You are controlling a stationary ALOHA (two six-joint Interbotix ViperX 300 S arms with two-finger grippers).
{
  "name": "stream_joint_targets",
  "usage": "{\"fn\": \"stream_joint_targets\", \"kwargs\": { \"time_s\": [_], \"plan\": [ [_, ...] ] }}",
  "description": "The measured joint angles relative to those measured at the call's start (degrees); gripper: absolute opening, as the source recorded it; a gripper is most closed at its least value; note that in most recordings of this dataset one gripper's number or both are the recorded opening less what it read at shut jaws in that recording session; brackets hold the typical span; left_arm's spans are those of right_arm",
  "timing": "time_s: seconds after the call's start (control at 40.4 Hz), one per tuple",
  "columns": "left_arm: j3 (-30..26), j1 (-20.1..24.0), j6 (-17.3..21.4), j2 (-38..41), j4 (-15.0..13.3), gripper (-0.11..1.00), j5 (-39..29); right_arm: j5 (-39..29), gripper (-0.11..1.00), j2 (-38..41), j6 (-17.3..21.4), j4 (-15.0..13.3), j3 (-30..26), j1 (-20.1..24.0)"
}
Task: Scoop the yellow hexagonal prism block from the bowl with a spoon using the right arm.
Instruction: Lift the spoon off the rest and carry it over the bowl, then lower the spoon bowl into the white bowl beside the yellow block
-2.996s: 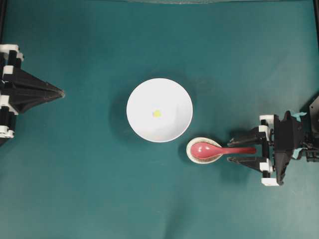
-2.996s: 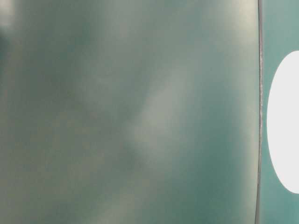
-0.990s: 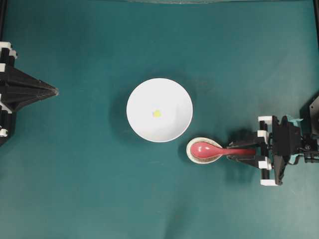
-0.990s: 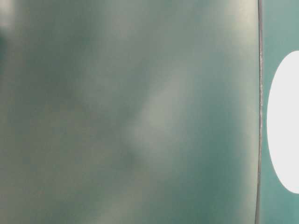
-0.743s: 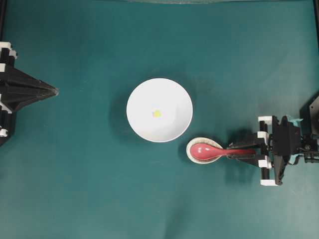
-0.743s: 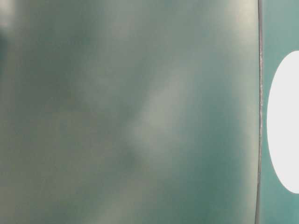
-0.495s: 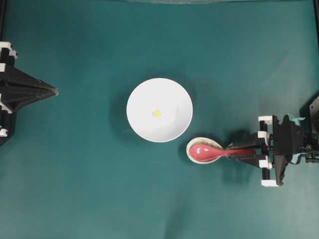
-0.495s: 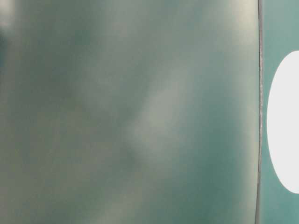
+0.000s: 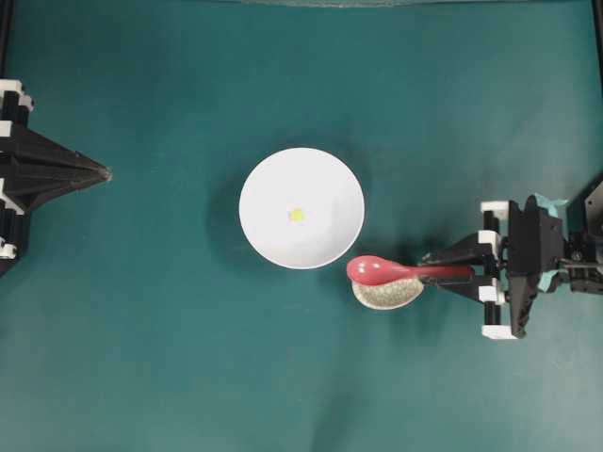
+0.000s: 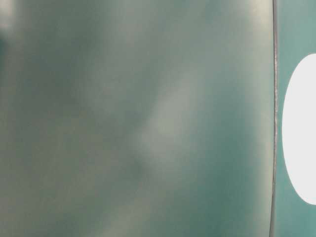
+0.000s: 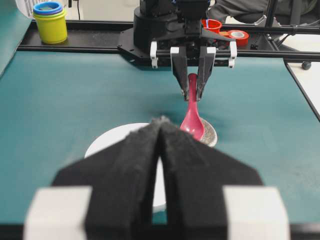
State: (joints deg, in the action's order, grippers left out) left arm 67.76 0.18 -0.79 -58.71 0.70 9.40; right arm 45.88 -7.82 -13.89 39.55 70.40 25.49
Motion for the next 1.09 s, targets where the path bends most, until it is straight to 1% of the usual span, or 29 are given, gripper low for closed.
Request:
{"fn": "stream_joint_targets", "kwargs": {
  "time_s": [0.074,0.173,0.322,0.421,0.47,0.594,0.718,0.867,0.966,1.089],
  "plan": [
    [0.09,0.0,0.0,0.09,0.0,-0.01,-0.09,-2.11,0.23,-1.76,-4.22,0.0,-1.49,-1.41],
    [0.09,0.0,0.0,0.09,0.0,-0.01,0.0,-5.45,0.23,-4.04,-8.44,0.0,-3.34,-3.52],
    [0.09,0.0,0.09,0.09,0.0,-0.01,-0.09,-12.83,0.23,-7.82,-13.1,0.0,-6.33,-6.94],
    [0.09,0.0,0.18,0.09,0.0,-0.01,-0.09,-18.72,0.23,-9.93,-15.03,0.0,-8.53,-9.76],
    [0.09,0.0,0.18,0.09,0.0,-0.01,0.0,-22.85,0.23,-11.16,-16.0,0.0,-9.93,-11.6],
    [0.09,0.35,0.18,0.09,0.0,-0.01,-0.09,-30.76,0.23,-12.48,-17.23,0.0,-12.39,-16.0],
    [0.09,1.14,0.18,0.09,0.0,-0.01,0.0,-38.14,0.23,-12.57,-17.31,-0.09,-14.5,-20.83],
    [0.0,1.67,0.09,0.09,0.0,-0.01,0.0,-45.44,0.23,-12.48,-17.31,-0.26,-16.08,-26.1],
    [0.09,1.67,0.09,0.09,0.0,-0.01,0.0,-49.31,0.23,-12.39,-17.31,-1.14,-17.14,-28.65],
    [0.0,1.67,0.18,0.09,0.0,-0.01,0.0,-52.73,0.23,-12.22,-17.31,-2.64,-18.63,-30.5]
  ]
}}
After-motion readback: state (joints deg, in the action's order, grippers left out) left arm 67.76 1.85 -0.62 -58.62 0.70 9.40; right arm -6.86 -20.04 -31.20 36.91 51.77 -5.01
